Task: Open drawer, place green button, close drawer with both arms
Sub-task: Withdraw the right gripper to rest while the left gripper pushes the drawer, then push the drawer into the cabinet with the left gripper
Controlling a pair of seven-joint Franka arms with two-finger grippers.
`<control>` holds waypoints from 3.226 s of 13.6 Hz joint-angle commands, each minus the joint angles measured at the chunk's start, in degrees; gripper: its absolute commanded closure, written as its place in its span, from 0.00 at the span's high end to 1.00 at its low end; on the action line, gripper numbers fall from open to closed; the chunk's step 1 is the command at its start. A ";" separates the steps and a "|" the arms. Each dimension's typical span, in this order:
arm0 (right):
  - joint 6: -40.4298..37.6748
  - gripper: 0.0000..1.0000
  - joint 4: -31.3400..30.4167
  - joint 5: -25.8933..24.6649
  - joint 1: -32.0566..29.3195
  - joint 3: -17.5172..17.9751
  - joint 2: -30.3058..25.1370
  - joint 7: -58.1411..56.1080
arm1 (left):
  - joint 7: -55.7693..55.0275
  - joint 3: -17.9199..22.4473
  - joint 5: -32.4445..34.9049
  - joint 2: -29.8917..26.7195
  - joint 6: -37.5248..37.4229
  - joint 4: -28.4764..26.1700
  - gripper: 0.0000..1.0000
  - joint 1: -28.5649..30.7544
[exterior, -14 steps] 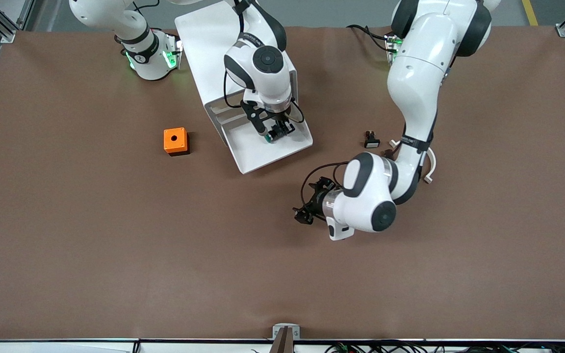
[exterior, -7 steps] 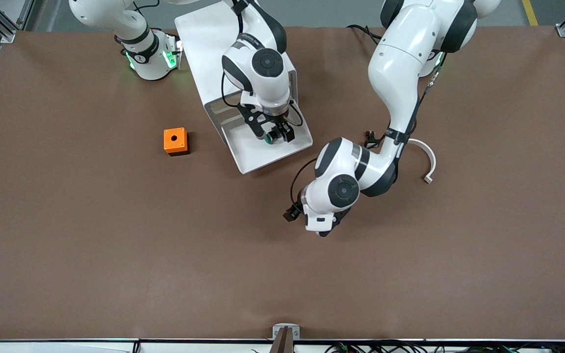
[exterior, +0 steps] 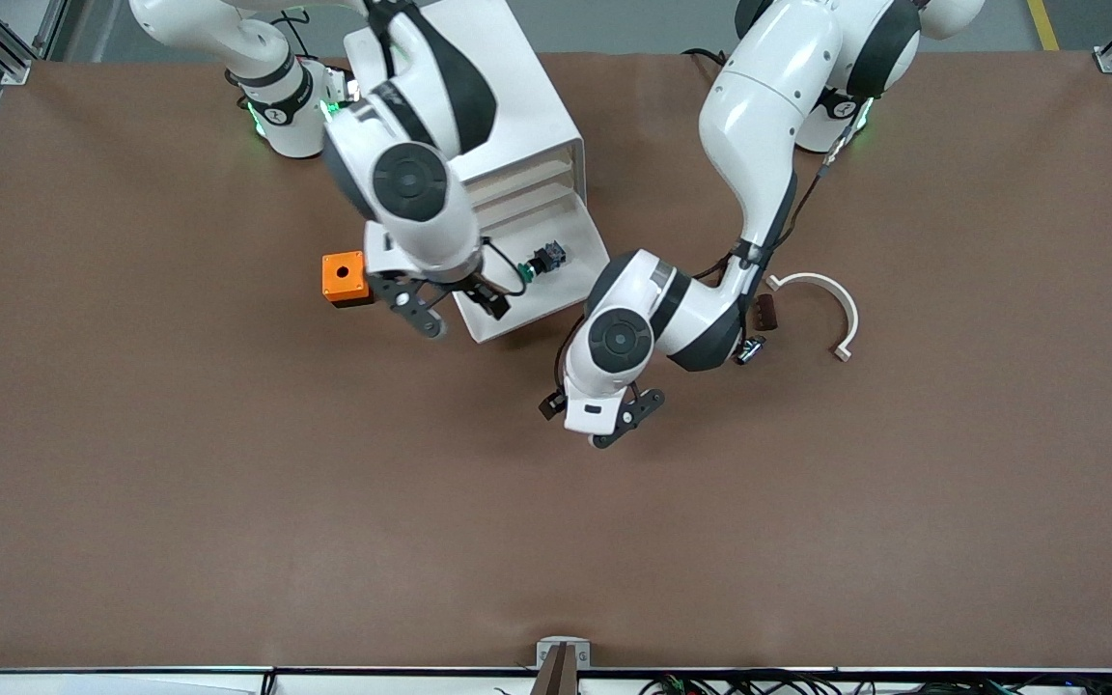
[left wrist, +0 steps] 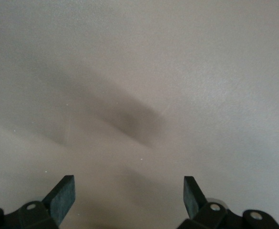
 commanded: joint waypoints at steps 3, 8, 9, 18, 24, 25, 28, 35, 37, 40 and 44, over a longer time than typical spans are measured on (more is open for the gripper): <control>-7.86 1.00 -0.14 -0.25 -11.61 1.03 -7.15 -21.97 | -1.08 0.73 4.66 -2.56 -0.81 -2.80 0.99 -3.90; -13.30 1.00 0.21 -3.24 -24.10 0.94 -10.32 -48.87 | -1.52 0.47 4.66 -4.41 -7.06 -3.51 0.99 -7.07; -14.88 1.00 1.26 -3.33 -26.64 0.94 -10.32 -53.45 | -1.87 0.56 4.75 -4.24 -7.06 -3.68 0.99 -7.77; -18.59 1.00 4.69 -6.93 -35.89 1.03 -10.41 -68.70 | -1.79 0.29 5.80 -5.90 -6.80 -7.37 0.99 -10.59; -18.42 1.00 6.45 -7.11 -36.34 1.12 -9.88 -70.01 | -1.96 -3.30 5.01 -7.93 -6.80 -8.86 0.99 -10.68; -18.24 1.00 6.45 -7.20 -36.69 1.12 -9.80 -71.76 | -1.97 -3.40 4.93 -7.93 -6.53 -9.39 0.99 -10.77; -18.15 1.00 6.54 -7.81 -37.66 1.12 -9.80 -72.83 | -2.05 -5.15 4.75 -7.75 -6.36 -10.27 0.99 -10.77; -18.15 1.00 6.89 -10.19 -37.66 1.21 -9.80 -73.09 | -2.05 -5.77 -3.85 -7.40 -4.16 -10.36 0.99 -10.68; -18.06 1.00 7.77 -10.19 -37.66 1.21 -9.71 -73.01 | -2.05 -5.77 -6.40 -7.22 -3.81 -10.45 0.99 -10.77; -18.06 1.00 9.52 -10.10 -37.66 1.21 -9.71 -72.39 | -1.97 -5.86 -9.92 -7.14 -3.19 -11.59 0.99 -10.77; -17.89 1.00 10.23 -9.31 -37.66 1.20 -10.15 -72.13 | -1.00 -5.95 -15.63 -7.05 -3.19 -12.12 0.99 -10.85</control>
